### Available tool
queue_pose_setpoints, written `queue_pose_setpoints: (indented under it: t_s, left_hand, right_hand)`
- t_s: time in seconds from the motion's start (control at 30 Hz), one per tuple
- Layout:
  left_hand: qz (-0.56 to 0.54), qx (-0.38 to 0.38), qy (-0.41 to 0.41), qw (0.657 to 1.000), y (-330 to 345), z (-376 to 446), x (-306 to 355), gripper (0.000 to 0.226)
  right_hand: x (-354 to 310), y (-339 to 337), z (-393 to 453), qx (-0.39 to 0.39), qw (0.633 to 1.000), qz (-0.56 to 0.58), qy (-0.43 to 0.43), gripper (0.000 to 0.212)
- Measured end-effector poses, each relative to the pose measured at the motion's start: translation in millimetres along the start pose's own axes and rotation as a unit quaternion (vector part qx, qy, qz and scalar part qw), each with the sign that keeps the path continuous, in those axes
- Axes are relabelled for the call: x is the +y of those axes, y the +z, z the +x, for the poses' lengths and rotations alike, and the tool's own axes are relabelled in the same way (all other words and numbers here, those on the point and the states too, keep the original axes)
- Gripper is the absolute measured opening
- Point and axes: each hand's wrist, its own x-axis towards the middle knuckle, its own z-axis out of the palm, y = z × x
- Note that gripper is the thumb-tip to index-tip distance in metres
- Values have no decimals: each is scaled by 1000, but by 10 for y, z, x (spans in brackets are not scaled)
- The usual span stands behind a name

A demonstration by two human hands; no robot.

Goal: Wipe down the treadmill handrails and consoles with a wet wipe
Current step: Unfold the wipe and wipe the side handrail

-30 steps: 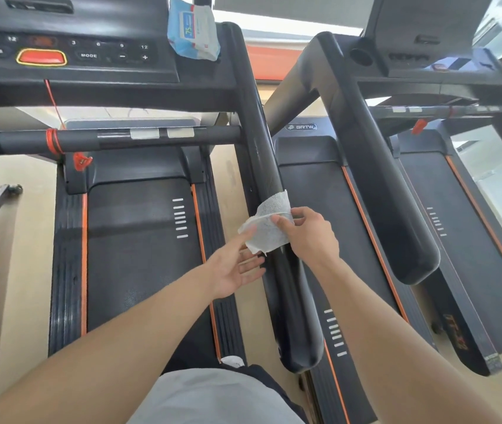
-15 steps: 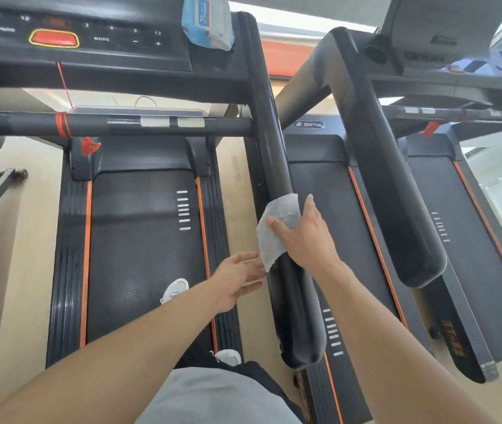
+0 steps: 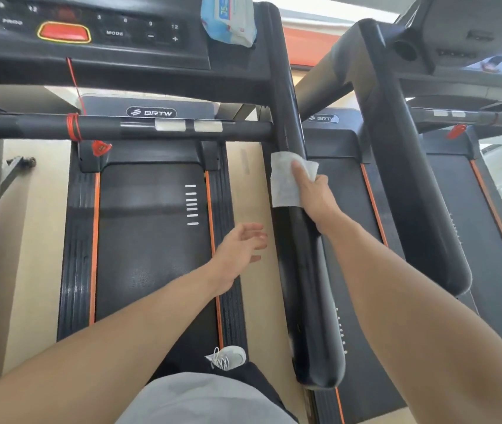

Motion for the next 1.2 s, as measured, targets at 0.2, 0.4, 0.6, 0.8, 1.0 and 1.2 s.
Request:
queue_pose_setpoints:
  t_s: [0.2,0.4,0.6,0.8,1.0,1.2]
  left_hand:
    - [2,5,22,1000,-59,221,177,23]
    - [22,-24,29,999,-113,464,279,26]
    - [80,-46,9,996,-333,556,314,25]
    - [106,-64,-10,992,-552,705,400,25]
    - [100,-92,-12,991,-560,736,448,26]
    - [119,-96,-11,988,-635,706,507,24]
  right_hand:
    - [304,109,-312,86,978,-144,-121,51]
    - [219,345,-293,123,901,-364,-200,95]
    - [-603,349,425,126,918,-361,-108,79]
    - [-792,86,680,-5,991,-122,-58,83]
    - [-323,99,152,36,821,-463,-330,86]
    - [-287,303,166,-101,420,-844,-317,71]
